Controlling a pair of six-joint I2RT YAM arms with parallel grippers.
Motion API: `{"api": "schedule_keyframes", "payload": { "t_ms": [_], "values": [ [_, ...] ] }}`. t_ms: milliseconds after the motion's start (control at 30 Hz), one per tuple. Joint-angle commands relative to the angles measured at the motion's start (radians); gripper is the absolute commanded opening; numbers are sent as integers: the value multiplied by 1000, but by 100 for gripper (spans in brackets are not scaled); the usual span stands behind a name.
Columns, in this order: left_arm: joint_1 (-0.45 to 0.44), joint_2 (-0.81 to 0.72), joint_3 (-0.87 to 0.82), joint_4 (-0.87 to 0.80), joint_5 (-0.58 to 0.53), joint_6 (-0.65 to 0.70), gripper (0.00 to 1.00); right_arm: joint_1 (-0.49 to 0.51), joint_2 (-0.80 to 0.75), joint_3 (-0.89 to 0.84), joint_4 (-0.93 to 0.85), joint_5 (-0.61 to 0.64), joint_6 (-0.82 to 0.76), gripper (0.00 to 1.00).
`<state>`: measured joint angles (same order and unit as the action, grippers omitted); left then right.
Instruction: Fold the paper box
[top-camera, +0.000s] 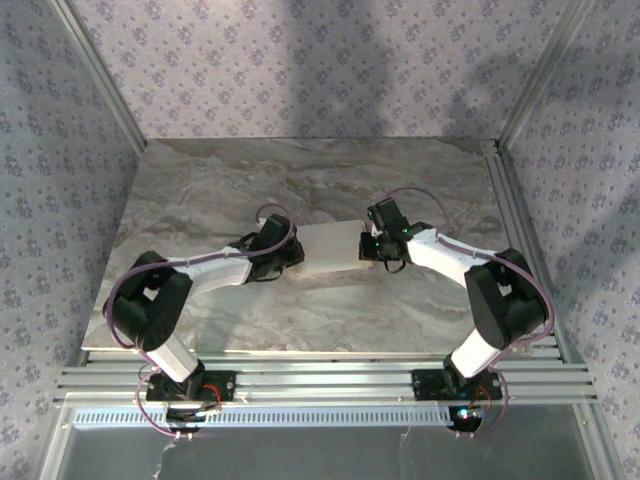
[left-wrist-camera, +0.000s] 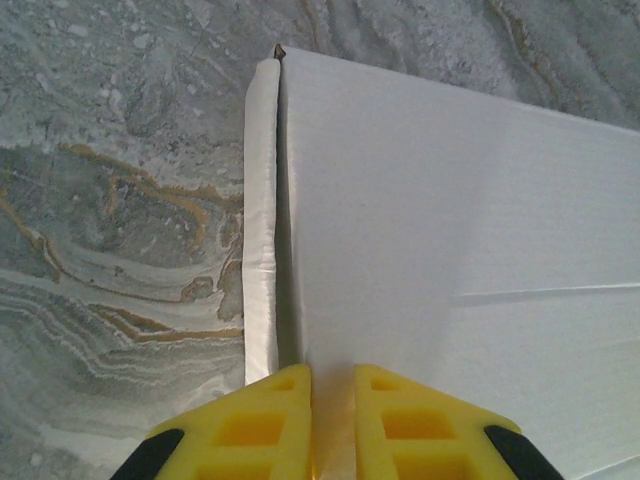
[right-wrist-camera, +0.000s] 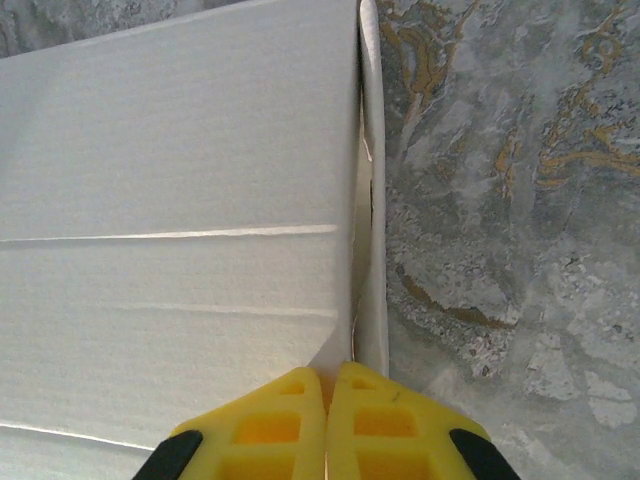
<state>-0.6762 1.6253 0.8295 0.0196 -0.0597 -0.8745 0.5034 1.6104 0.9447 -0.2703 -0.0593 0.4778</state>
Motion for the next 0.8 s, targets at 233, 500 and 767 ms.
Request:
{"api": "schedule_keyframes", "payload": {
  "t_ms": [233,500,767],
  "values": [
    [-39,18,61,-132,-119,82,14,39,37,-28,-49,102,-28,3],
    [-57,13,97,-191,-176,122,22,50,40,-34,-60,145,-27,2],
    [-56,-1,95,-196,-173,140,30,53,24,-29,-60,132,-25,3]
  ]
}}
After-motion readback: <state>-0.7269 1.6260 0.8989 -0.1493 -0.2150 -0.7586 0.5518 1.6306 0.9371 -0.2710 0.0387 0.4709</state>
